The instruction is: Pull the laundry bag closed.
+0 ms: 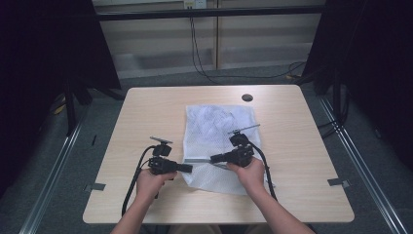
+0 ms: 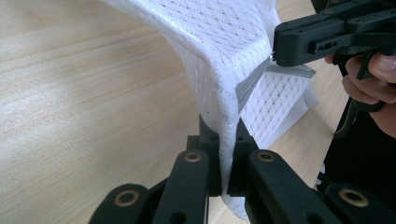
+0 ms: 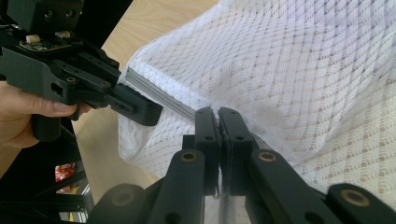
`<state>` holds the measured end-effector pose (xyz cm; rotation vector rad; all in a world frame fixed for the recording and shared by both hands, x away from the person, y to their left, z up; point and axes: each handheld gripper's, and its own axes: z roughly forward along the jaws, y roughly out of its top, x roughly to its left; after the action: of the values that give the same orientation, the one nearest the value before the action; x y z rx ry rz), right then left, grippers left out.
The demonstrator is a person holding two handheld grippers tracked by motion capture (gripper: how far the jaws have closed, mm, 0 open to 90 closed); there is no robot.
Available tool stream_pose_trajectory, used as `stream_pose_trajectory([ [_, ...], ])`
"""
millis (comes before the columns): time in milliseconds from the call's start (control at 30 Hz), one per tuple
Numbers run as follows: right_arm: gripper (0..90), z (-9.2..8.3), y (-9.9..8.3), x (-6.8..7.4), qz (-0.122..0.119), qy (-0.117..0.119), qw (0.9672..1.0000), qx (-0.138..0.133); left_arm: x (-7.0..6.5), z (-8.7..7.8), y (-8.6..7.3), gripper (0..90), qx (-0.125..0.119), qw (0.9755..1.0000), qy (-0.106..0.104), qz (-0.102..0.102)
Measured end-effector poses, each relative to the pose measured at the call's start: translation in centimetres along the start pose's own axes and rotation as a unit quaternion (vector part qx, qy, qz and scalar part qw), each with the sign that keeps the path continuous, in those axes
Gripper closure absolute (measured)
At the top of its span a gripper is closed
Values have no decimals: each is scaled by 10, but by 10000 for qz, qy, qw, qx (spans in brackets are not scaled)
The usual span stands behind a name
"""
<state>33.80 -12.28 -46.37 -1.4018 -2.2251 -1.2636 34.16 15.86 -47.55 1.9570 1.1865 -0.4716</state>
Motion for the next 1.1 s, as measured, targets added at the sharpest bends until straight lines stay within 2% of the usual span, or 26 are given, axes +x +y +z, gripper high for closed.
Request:
stream_pose_trajectory([
  [267, 871, -1, 0, -1, -35, -69, 10000, -5, -1, 0, 0, 890, -21, 10000, 27, -17],
  [300, 871, -2, -1, -2, -13, -84, 10000, 9, 0, -1, 0, 890, 44, 10000, 0, -5],
  [367, 871, -3, -1, -4, 37, -63, 10000, -19, -1, 0, 0, 890, -52, 10000, 18, -64],
  [433, 871, -5, -1, -4, 65, -65, 10000, -3, 0, -1, 0, 890, 70, 10000, 16, 41],
  [500, 871, -6, -2, -5, 25, -72, 10000, -15, -1, 0, 0, 891, -20, 10000, 15, -15],
  [633, 871, -6, -2, -5, 19, -74, 10000, -21, 0, -1, 0, 890, 8, 10000, -3, -11],
  [667, 871, -7, -3, -5, 45, -59, 10000, -8, -1, -1, 0, 890, -22, 10000, 5, -63],
  [733, 871, -7, -3, -6, 28, -54, 10000, -31, 0, -1, 0, 891, 46, 10000, 2, 22],
  [767, 871, -8, -3, -6, 25, -50, 10000, -42, -1, -1, 0, 891, -7, 10000, 14, -32],
  [800, 871, -8, -3, -6, 10, -103, 9999, -31, 0, -1, 0, 891, 6, 10000, -3, -28],
  [1033, 871, -10, -5, -8, 27, -89, 10000, -31, 0, -1, -1, 891, 2, 10000, 22, -11],
  [1100, 871, -11, -5, -9, 22, -104, 9999, -31, -1, -1, -1, 891, -2, 10000, 20, -65],
])
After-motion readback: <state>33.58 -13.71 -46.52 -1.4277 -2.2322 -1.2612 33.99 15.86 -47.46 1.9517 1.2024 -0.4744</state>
